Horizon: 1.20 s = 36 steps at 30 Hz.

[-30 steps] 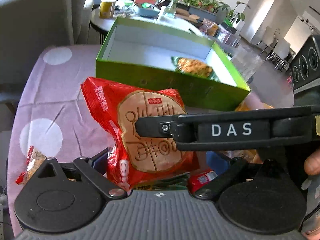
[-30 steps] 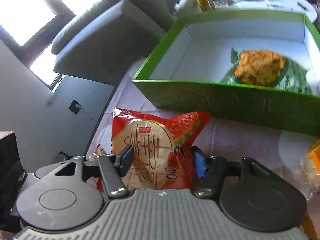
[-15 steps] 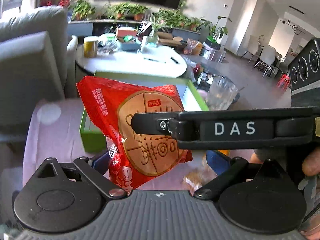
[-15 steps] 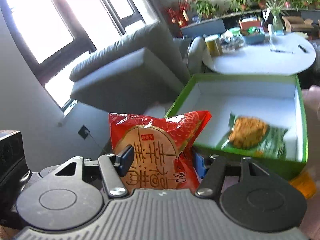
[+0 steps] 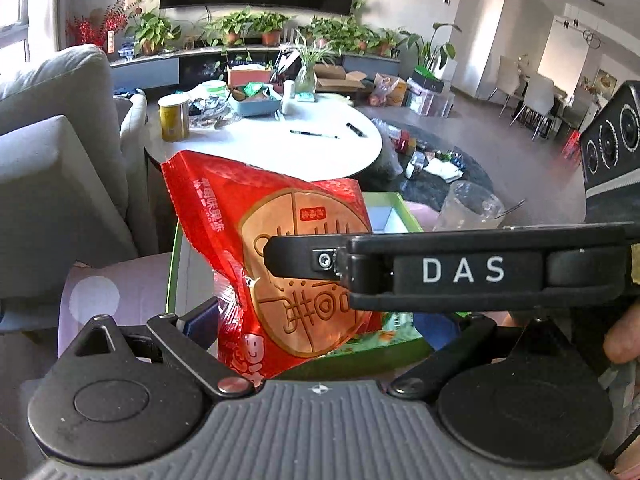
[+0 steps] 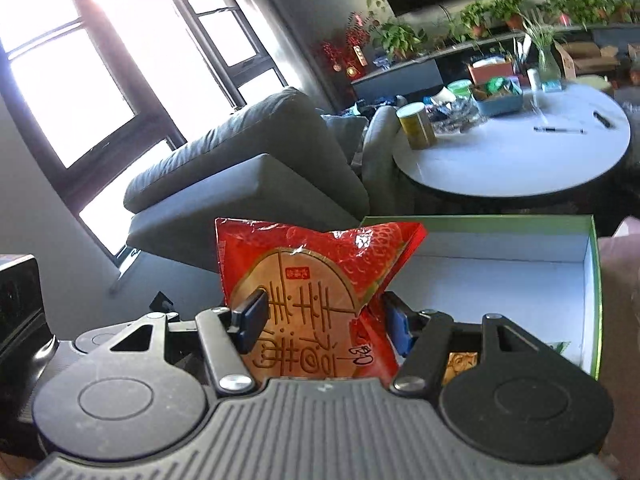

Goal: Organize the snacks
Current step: 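Lower the cookie packet into the green box beside the chip bag, release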

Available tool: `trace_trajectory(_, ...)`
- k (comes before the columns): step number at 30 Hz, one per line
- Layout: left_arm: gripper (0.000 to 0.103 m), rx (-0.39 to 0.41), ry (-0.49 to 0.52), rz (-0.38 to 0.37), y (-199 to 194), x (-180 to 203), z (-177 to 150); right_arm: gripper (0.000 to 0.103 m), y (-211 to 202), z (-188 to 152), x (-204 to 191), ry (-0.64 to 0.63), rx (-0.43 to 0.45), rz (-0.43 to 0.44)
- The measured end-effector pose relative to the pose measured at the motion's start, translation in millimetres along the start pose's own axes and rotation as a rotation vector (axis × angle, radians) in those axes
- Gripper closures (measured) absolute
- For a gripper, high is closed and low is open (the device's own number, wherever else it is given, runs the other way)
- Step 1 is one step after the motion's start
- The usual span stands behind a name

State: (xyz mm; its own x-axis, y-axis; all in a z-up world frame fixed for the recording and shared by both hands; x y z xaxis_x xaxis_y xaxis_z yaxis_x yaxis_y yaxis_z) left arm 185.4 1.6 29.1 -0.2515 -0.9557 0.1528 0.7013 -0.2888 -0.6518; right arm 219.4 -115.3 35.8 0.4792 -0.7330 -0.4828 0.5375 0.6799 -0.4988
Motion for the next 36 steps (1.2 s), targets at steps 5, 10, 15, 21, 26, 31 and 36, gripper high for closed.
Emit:
trace_trajectory(5, 0.005, -0.028, -0.005, 0.007, 22, -13, -1, 0.043, 16, -2, 13, 0.042, -0.02, 0.004)
trace_trajectory(10, 0.005, -0.06, -0.026, 0.03, 39, -23, -10, 0.043, 34, -8, 22, 0.062, -0.065, -0.003)
trace_trajectory(15, 0.006, -0.049, -0.016, 0.058, 39, -26, -16, 0.036, 37, -16, 25, 0.046, -0.045, -0.097)
trace_trajectory(21, 0.006, -0.043, -0.017, 0.058, 30, -23, -20, 0.036, 24, -19, 19, 0.026, -0.033, -0.074)
trace_trajectory(26, 0.005, -0.033, -0.022, 0.057, 19, -21, -24, 0.036, 13, -20, 15, 0.033, -0.032, -0.055)
trace_trajectory(31, 0.005, -0.019, -0.028, 0.059, 5, -17, -30, 0.035, 8, -14, 18, 0.105, -0.044, -0.033)
trace_trajectory(36, 0.005, 0.005, -0.009, 0.09, -17, -12, -40, 0.035, -6, -23, 17, 0.141, -0.079, -0.059)
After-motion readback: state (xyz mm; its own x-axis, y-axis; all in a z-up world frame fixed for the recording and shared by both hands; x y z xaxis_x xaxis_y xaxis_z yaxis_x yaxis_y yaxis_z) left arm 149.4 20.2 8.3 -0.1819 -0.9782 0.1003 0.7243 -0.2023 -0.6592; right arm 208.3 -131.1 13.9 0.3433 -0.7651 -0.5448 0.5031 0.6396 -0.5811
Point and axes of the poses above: each gripper's, at about its wrist camera, not at the fingertips, and y roughly the way its jaws point, x to its right, z to its top, the point moved 3 cm from there along y, roughly the way its jaws point, and after that the axes turned 1 degree about x, right-handed, at the moved point
